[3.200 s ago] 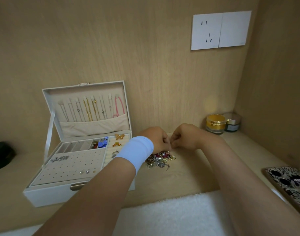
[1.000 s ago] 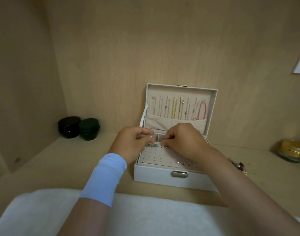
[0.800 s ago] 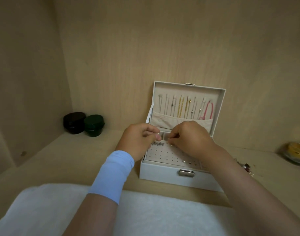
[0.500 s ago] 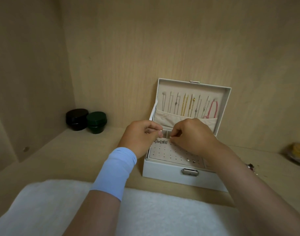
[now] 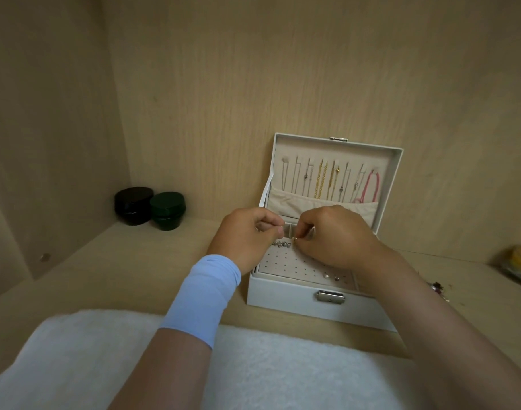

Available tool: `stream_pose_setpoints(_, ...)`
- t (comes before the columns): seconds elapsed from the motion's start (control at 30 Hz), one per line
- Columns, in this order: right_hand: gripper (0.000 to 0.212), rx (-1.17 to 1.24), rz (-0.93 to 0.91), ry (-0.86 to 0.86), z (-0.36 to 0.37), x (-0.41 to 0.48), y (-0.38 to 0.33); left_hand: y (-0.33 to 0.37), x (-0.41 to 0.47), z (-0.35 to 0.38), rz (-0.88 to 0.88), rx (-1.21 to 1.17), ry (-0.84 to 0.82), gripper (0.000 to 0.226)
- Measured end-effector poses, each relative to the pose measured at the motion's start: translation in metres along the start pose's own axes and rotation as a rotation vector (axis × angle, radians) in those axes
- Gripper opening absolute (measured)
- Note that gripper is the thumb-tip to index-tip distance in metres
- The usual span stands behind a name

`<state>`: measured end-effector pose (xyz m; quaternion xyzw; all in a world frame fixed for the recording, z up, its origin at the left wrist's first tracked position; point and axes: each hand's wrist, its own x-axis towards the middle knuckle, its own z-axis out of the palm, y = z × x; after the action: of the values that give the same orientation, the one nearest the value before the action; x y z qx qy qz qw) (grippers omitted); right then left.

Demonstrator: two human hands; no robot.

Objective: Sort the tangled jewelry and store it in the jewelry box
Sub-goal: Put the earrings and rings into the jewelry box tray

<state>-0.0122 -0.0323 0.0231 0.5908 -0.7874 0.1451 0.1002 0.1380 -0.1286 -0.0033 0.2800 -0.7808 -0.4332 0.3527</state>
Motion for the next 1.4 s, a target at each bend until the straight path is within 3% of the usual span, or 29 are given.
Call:
stream_pose_setpoints(0.1, 0.004, 0.135, 0.041, -0.009, 0.001, 0.0, 0.007, 0.001, 0.001, 0.001, 0.015, 0.021, 0.027, 0.008)
stream_pose_setpoints(0.3, 0.005, 0.818, 0.251, -0.013, -0.017, -0.009, 0.014, 0.011, 0.002, 0.014, 0.037, -0.051, -0.023, 0.009)
stream_pose_setpoints(0.47, 0.009, 0.684, 0.122, -0.255, -0.021, -0.015, 0.011, 0.013, 0.0, 0.007, 0.022, -0.166, 0.005, 0.019)
stream_pose_setpoints(0.6, 0.01, 0.648, 0.067, -0.169, -0.02, -0.012, 0.014, 0.016, -0.005, 0.006, -0.06, -0.199, -0.029, 0.013)
stream_pose_setpoints(0.83, 0.018, 0.928, 0.017, -0.005, -0.028, -0.011, 0.01, 0.021, -0.003, 0.002, -0.062, -0.253, -0.028, 0.006)
stream_pose_setpoints(1.2, 0.014, 0.961, -0.024, 0.0, -0.033, -0.016, 0.022, 0.026, -0.004, 0.012, -0.066, -0.237, -0.121, 0.01)
stream_pose_setpoints(1.33, 0.007, 0.855, 0.044, 0.004, -0.036, -0.015, 0.034, 0.027, -0.008, 0.016, 0.074, 0.004, -0.09, 0.006)
stream_pose_setpoints(1.4, 0.007, 0.728, 0.094, 0.029, -0.038, -0.014, 0.043, 0.032, -0.015, 0.021, 0.125, 0.174, -0.183, 0.003)
